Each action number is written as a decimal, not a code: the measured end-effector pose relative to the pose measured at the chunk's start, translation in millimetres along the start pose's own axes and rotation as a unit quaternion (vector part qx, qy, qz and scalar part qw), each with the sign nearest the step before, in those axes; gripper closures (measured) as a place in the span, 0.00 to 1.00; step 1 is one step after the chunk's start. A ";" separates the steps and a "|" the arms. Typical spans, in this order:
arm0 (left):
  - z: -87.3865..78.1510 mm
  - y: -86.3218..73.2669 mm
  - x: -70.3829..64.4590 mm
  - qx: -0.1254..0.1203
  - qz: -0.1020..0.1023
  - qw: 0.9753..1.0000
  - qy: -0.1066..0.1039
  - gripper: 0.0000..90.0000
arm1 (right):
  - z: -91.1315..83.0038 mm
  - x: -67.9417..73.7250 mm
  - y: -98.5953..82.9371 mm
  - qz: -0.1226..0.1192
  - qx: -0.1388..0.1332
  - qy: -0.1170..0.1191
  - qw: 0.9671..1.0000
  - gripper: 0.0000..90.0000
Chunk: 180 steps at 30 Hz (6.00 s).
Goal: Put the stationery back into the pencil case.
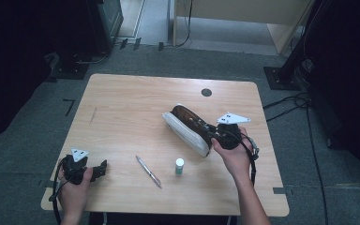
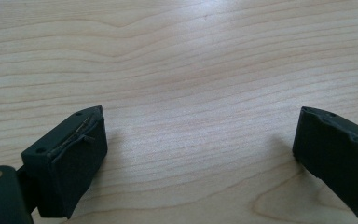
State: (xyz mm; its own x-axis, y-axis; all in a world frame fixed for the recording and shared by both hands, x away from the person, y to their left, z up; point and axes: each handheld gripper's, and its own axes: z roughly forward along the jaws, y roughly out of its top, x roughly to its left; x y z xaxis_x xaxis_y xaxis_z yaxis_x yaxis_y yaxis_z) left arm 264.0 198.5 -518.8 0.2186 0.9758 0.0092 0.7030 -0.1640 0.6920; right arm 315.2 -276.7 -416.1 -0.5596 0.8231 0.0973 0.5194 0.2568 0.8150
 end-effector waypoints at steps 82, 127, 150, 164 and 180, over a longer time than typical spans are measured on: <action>0.0 0.0 -0.1 0.000 0.000 1.000 0.000 0.04 | -3.6 102.5 -61.4 -0.033 -0.038 0.083 0.995 0.63; 0.0 0.0 -0.1 0.000 0.000 1.000 0.000 0.04 | -16.3 98.9 -60.4 -0.050 -0.052 0.048 0.996 0.73; 0.0 0.0 -0.1 0.000 0.000 1.000 0.000 0.04 | -61.1 62.2 -52.3 -0.022 -0.082 -0.007 0.996 0.73; 0.0 0.0 -0.1 0.000 0.000 1.000 0.000 0.04 | -76.5 39.5 -46.2 -0.012 -0.090 -0.043 0.995 0.73; 0.0 0.0 -0.1 0.000 0.000 1.000 0.000 0.04 | -73.8 23.9 -23.1 -0.024 -0.089 -0.064 0.994 0.73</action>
State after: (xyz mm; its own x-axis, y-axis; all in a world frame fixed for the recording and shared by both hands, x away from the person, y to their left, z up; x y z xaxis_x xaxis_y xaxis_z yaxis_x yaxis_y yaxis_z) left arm 263.9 198.4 -518.7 0.2178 0.9760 0.0088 0.7031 -0.1631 0.6922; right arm 242.2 -300.3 -390.4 -0.4887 0.8724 -0.0076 0.3653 0.2126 0.9063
